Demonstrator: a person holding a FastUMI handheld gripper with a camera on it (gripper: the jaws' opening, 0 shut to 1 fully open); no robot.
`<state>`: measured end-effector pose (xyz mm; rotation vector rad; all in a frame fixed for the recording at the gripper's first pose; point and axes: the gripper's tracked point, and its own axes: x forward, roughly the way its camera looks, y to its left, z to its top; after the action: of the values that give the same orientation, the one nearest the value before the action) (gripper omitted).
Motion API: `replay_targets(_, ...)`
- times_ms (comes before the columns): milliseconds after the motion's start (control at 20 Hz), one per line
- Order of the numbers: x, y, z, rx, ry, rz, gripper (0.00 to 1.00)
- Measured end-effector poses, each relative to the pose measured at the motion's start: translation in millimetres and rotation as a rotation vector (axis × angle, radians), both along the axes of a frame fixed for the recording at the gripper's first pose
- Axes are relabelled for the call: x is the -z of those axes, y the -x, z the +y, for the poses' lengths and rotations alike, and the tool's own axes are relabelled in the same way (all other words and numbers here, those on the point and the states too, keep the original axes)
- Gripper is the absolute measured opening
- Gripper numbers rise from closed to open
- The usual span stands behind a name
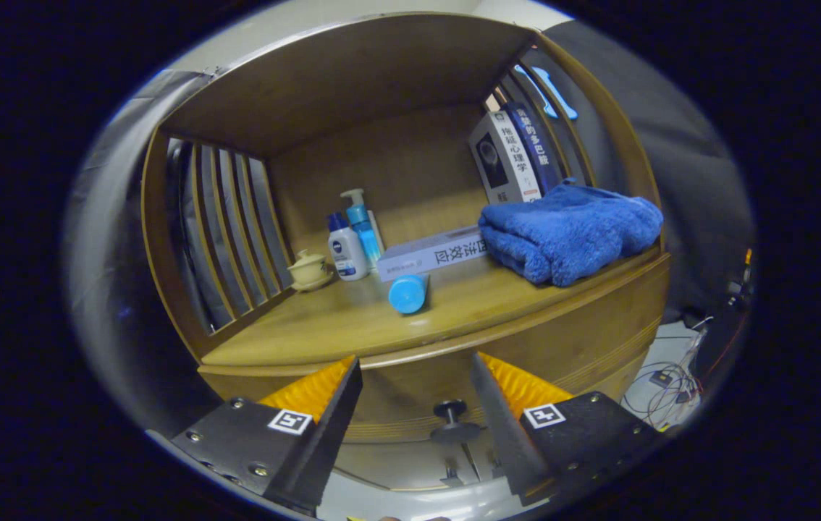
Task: Pull open the drawer, take out the items inside it, and place them on the countertop above the cabinet.
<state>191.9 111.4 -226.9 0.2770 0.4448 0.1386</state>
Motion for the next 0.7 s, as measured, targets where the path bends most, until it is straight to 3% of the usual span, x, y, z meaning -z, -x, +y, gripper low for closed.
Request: replay_targets(700, -72, 10, -19, 0.006, 0.102, -0.121, 0.91)
